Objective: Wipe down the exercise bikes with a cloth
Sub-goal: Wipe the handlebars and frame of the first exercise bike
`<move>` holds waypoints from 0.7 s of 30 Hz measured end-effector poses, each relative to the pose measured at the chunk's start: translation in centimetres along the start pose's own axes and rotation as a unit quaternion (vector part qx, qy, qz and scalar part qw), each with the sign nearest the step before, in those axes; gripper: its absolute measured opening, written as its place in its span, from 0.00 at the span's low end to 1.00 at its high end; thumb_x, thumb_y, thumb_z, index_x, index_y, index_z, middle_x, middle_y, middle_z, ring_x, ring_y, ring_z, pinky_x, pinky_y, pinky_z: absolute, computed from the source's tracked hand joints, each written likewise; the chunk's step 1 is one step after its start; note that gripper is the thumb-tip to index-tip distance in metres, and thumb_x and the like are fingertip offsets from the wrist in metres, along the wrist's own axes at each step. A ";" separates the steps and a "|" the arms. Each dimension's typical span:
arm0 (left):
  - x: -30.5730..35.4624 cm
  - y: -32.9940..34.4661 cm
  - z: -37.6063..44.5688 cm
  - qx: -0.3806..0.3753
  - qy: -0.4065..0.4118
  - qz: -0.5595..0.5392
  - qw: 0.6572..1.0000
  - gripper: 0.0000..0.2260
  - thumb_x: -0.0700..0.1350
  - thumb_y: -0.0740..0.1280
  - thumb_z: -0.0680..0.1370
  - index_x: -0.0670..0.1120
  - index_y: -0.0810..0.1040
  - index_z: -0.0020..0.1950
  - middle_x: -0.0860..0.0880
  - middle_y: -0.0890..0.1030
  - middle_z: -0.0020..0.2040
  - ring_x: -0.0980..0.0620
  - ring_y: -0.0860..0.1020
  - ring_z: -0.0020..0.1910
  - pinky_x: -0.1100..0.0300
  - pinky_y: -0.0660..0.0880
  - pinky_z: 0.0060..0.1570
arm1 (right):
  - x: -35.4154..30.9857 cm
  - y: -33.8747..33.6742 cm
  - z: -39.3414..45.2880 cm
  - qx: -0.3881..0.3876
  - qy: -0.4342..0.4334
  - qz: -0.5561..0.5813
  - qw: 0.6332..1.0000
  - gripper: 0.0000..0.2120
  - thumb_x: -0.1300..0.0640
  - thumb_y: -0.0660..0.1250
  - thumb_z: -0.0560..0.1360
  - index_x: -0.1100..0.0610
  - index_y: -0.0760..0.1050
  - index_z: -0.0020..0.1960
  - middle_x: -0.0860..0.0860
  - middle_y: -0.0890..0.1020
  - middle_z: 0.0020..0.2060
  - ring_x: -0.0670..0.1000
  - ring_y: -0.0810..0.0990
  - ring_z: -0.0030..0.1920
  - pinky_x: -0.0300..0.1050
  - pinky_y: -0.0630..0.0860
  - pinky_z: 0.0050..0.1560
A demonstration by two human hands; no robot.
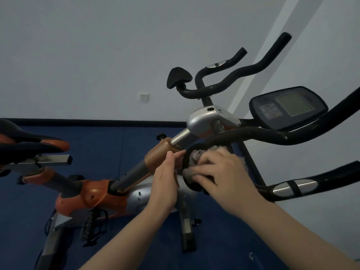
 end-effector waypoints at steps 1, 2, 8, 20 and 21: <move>0.0 0.2 0.2 -0.003 -0.002 0.007 1.000 0.21 0.54 0.48 0.83 0.54 0.81 0.54 0.57 0.86 0.49 0.62 0.82 0.50 0.73 0.75 0.44 | 0.4 0.1 -0.2 -0.047 -0.006 0.028 0.998 0.07 0.49 0.68 0.73 0.46 0.83 0.49 0.43 0.78 0.43 0.46 0.71 0.48 0.47 0.70 0.48; 0.1 0.3 0.3 -0.007 -0.003 0.014 1.000 0.21 0.54 0.48 0.83 0.55 0.81 0.54 0.58 0.86 0.48 0.63 0.81 0.50 0.71 0.75 0.45 | 1.0 0.0 -0.1 -0.096 -0.003 0.058 0.994 0.07 0.48 0.68 0.73 0.46 0.83 0.47 0.41 0.77 0.41 0.44 0.71 0.46 0.47 0.71 0.48; 0.5 0.3 0.6 -0.014 -0.001 0.007 1.000 0.23 0.59 0.49 0.80 0.57 0.83 0.53 0.57 0.85 0.50 0.61 0.81 0.52 0.62 0.73 0.53 | 1.2 -2.4 2.6 0.017 0.030 0.044 0.998 0.09 0.47 0.68 0.73 0.48 0.83 0.49 0.44 0.77 0.42 0.47 0.76 0.46 0.49 0.75 0.45; 2.7 2.2 2.5 -0.060 0.043 -0.008 0.997 0.17 0.54 0.55 0.80 0.52 0.82 0.52 0.53 0.84 0.50 0.58 0.81 0.52 0.67 0.77 0.47 | 5.0 -3.4 0.5 0.139 0.192 0.127 0.963 0.10 0.52 0.70 0.73 0.49 0.81 0.55 0.44 0.74 0.42 0.42 0.74 0.45 0.36 0.72 0.47; 2.5 2.7 2.6 -0.069 0.032 -0.013 0.997 0.15 0.53 0.55 0.81 0.53 0.81 0.52 0.54 0.84 0.50 0.58 0.81 0.51 0.66 0.77 0.46 | 4.7 -2.6 0.2 0.154 0.218 0.119 0.956 0.13 0.52 0.68 0.74 0.49 0.79 0.58 0.45 0.74 0.45 0.45 0.74 0.48 0.39 0.73 0.49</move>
Point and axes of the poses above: each hand's wrist, its own z-axis towards the middle knuckle, its own y-axis out of the palm, x = y × z, the point moved 10 cm from there along z, towards the middle knuckle
